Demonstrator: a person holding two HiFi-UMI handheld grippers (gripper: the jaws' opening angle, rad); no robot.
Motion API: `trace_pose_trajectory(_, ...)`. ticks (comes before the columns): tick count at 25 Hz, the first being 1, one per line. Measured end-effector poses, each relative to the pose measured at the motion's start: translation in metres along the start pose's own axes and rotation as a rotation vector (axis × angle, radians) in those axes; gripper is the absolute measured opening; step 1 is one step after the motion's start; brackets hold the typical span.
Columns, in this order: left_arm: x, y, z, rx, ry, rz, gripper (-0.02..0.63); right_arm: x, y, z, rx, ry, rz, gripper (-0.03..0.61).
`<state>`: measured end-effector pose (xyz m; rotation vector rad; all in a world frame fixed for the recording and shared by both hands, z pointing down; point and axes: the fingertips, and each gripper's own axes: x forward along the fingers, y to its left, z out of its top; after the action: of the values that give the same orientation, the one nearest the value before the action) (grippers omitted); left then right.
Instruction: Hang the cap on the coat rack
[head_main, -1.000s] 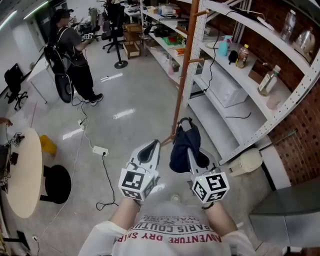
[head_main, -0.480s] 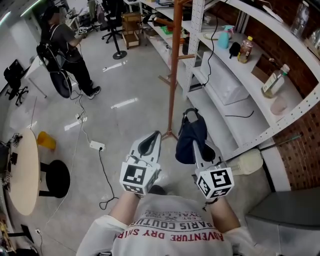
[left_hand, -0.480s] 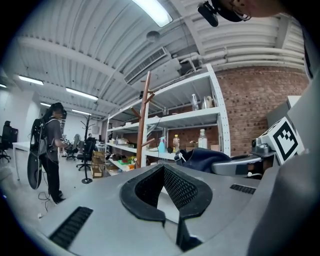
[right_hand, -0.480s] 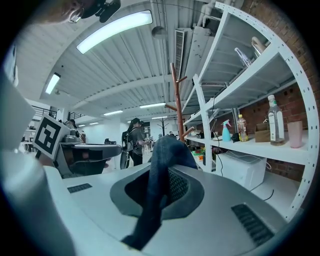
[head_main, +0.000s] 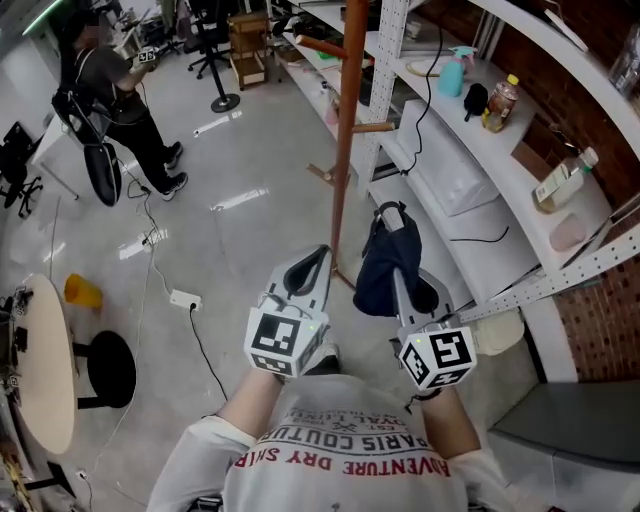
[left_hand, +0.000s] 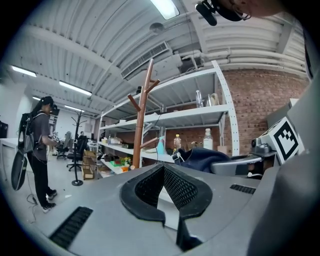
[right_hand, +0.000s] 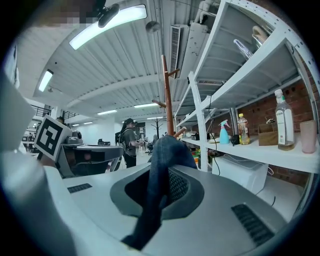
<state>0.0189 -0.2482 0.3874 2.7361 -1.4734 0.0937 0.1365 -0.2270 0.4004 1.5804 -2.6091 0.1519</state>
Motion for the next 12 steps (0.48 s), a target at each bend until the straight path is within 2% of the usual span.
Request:
trace_pose_trajectory(7,0.051,0.036,0.002,-0.006,-0.002,-0.040,0.005,0.053,-0.026,0.019,-0.013,-0.027,-0.036,0.025)
trace_pose_trajectory(12,0.071,0.045,0.001,-0.015,0.001,-0.045,0.005,0.075,-0.037,0.037,-0.035,-0.054,-0.023,0.025)
